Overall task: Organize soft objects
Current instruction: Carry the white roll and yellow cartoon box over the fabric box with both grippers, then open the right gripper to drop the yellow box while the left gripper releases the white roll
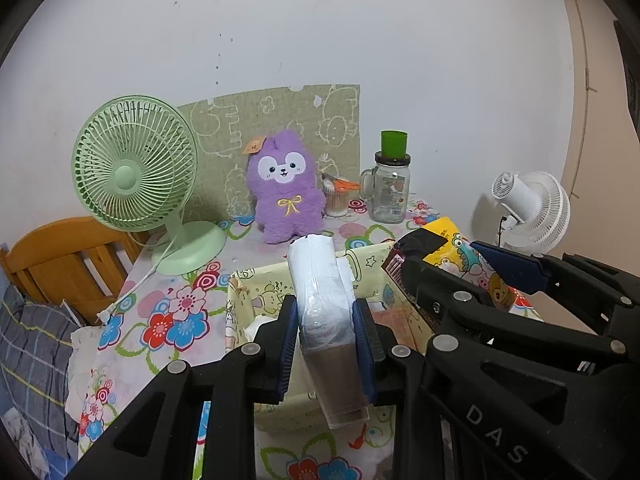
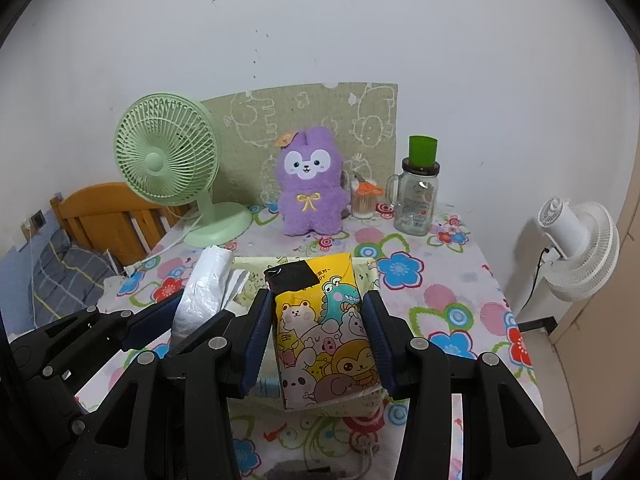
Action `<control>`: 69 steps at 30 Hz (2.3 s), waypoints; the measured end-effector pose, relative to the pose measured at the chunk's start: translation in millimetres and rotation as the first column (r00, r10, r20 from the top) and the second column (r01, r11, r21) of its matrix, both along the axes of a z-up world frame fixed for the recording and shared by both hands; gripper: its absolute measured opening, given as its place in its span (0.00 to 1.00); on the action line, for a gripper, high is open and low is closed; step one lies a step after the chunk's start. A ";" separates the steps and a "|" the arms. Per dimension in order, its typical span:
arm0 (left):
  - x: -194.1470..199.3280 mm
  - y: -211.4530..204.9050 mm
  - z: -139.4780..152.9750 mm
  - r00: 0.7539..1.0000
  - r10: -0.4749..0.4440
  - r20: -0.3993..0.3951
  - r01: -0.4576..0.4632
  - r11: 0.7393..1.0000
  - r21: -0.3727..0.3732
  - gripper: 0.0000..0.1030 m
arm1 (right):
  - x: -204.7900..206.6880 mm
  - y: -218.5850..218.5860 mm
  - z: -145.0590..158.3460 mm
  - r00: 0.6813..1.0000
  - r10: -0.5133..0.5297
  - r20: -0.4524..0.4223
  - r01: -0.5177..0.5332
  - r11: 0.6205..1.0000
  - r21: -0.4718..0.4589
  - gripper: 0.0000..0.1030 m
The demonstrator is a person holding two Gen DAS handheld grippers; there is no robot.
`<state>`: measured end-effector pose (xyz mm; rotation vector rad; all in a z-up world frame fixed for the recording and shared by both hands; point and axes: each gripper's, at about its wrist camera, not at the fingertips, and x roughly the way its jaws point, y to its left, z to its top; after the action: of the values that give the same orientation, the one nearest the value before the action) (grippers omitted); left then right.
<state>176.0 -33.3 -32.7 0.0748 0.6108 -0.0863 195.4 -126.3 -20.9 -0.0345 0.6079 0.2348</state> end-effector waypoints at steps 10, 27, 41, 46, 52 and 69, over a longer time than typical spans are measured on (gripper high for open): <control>25.2 7.8 -10.4 1.000 0.010 -0.029 -0.010 1.000 -0.002 0.26 | 29.1 9.4 -12.0 0.999 0.023 -0.037 -0.022 1.000 0.013 0.49; 52.7 9.0 -31.7 0.996 0.001 -0.088 -0.002 1.000 -0.017 0.28 | 51.4 -0.7 -31.0 0.996 -0.058 -0.066 0.057 0.998 -0.008 0.88; 69.2 -11.9 -44.7 0.988 -0.059 -0.142 0.053 0.998 -0.044 0.68 | 46.6 -30.7 -36.7 0.987 -0.115 -0.112 0.114 0.993 -0.021 0.91; 61.3 -17.3 -44.0 0.987 -0.076 -0.138 0.073 0.997 -0.033 0.80 | 39.0 -31.2 -34.7 0.987 -0.120 -0.107 0.116 0.992 -0.043 0.92; 45.8 -16.6 -36.6 0.989 -0.078 -0.128 0.074 0.997 -0.031 0.85 | 27.4 -31.8 -32.2 0.989 -0.114 -0.099 0.112 0.993 -0.025 0.95; -2.1 -7.5 -23.1 0.994 -0.022 -0.103 0.020 1.000 -0.018 0.87 | -13.9 -21.5 -20.7 0.996 -0.069 -0.057 0.068 0.998 -0.018 0.96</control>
<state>173.9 -40.8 -55.8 0.0603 0.7122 -0.1164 181.6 -147.8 -41.7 -0.0225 0.6668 0.1651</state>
